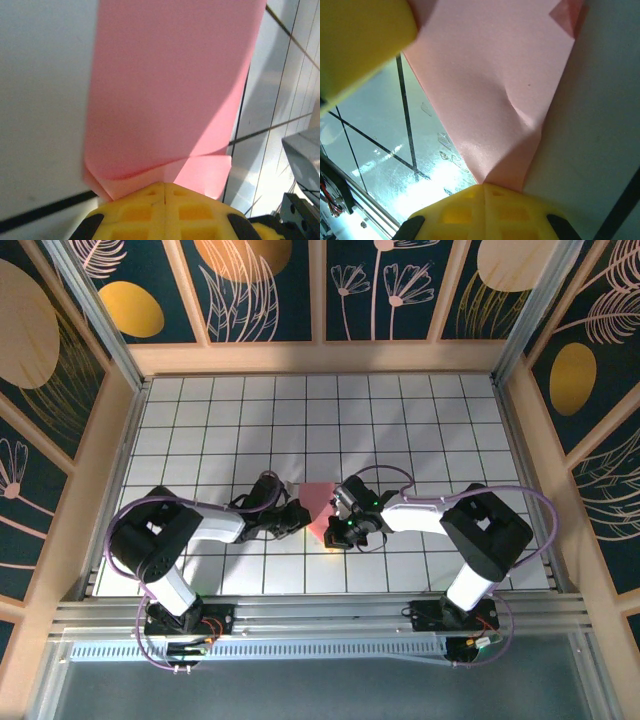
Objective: Fold a paper plane with a square sheet of paper (fold left side to right side)
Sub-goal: Third fold the triangle at the center of the table.
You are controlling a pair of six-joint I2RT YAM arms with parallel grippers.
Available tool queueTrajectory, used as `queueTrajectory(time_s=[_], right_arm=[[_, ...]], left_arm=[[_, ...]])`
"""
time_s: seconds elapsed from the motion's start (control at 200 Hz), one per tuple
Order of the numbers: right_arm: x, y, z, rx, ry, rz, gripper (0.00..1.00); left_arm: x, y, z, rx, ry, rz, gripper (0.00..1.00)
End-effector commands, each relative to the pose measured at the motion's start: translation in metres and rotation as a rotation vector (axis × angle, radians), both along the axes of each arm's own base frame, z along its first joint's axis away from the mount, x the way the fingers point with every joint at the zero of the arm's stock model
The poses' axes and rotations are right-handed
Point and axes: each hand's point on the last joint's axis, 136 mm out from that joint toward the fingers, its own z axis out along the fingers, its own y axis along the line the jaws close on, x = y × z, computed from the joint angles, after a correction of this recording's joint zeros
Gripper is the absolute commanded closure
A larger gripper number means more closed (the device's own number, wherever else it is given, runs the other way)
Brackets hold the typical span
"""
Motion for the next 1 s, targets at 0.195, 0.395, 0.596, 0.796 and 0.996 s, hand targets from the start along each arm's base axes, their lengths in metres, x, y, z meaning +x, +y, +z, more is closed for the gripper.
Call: queueTrajectory(time_s=[0.195,0.395,0.596,0.796,0.996], right_arm=[[-0.028,-0.055,-0.052,-0.271,0.074,-0.010,1.00],[-0.027,-0.054,-0.051,-0.263,0.070,-0.011,1.00],[-0.021,-0.050,-0.043,-0.228,0.049,-0.004,1.00],[-0.013,-0.057,-0.035,-0.240,0.022,-0.001,1.00],[-0.011,-0.057,-0.033,-0.237,0.017,-0.006,1.00]], left_arm=[[0.022,0.050,-0.017,0.130,-0.017,0.107,0.97],[0.034,0.063,-0.014,0.136,-0.040,0.128,0.98],[0.042,0.061,0.028,0.124,-0.174,0.092,0.98],[0.013,0.028,0.055,0.021,-0.211,-0.063,0.97],[-0.008,-0.017,0.045,-0.012,-0.168,-0.160,0.97]])
